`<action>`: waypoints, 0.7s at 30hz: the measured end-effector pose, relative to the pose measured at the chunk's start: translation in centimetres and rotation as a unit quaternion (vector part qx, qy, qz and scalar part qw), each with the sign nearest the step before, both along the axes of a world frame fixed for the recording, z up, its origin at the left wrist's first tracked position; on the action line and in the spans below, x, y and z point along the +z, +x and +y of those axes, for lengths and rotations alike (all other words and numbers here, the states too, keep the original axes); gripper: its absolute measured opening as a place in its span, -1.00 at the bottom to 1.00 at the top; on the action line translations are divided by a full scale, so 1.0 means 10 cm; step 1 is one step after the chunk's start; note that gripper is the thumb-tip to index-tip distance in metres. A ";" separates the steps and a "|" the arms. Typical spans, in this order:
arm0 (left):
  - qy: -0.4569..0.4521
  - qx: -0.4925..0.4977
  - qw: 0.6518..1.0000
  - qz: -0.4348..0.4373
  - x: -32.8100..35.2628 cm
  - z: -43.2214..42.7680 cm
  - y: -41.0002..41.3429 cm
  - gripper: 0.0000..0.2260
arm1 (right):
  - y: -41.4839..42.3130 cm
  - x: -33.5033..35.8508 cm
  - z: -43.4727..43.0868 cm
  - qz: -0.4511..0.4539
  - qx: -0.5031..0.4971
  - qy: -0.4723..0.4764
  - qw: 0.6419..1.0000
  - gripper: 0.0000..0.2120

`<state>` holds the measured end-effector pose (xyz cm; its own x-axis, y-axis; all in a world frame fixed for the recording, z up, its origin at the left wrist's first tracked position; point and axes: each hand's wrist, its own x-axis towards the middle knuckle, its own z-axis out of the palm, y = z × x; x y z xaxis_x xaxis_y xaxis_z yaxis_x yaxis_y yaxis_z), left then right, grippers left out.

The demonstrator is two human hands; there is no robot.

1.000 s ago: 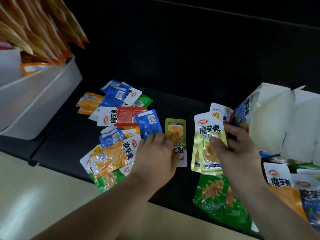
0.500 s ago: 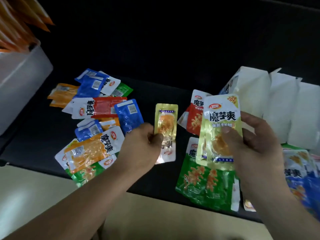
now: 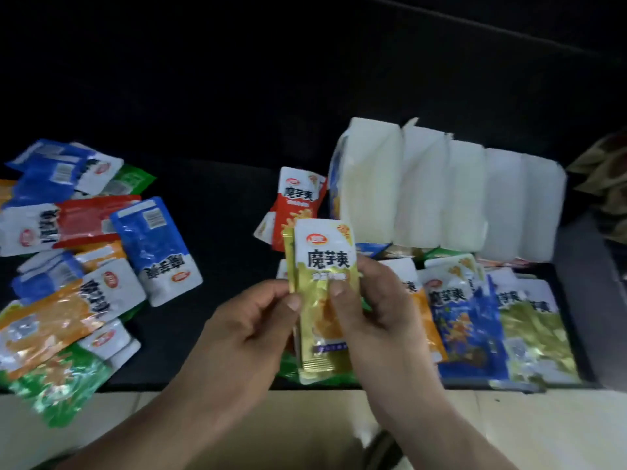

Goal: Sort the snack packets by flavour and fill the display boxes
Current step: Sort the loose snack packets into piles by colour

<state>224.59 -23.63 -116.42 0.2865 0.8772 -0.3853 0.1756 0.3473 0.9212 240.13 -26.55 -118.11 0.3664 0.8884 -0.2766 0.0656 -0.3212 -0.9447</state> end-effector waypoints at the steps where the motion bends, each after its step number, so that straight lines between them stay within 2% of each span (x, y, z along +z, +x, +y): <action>1: 0.004 -0.010 1.000 0.007 0.03 -0.03 0.06 -0.81 | 0.04 0.01 -0.05 -0.005 0.000 -0.004 1.000 -0.77; 6: -0.007 -0.136 0.991 0.001 0.09 -0.09 0.34 -0.79 | 0.30 0.06 -0.38 -0.011 -0.003 -0.030 0.999 -0.68; 11: -0.040 -0.167 0.981 0.091 -0.21 -0.32 0.54 -0.89 | 0.52 0.01 -0.78 -0.068 0.051 -0.080 0.993 -0.41; 14: -0.051 -0.175 0.978 0.100 -0.32 -0.43 0.64 -0.88 | 0.62 -0.03 -0.89 -0.091 0.026 -0.084 0.992 -0.33; 21: 0.003 -0.237 0.966 0.105 -0.24 -0.26 1.30 -0.86 | 1.13 0.07 -0.85 -0.071 -0.061 -0.073 0.993 -0.38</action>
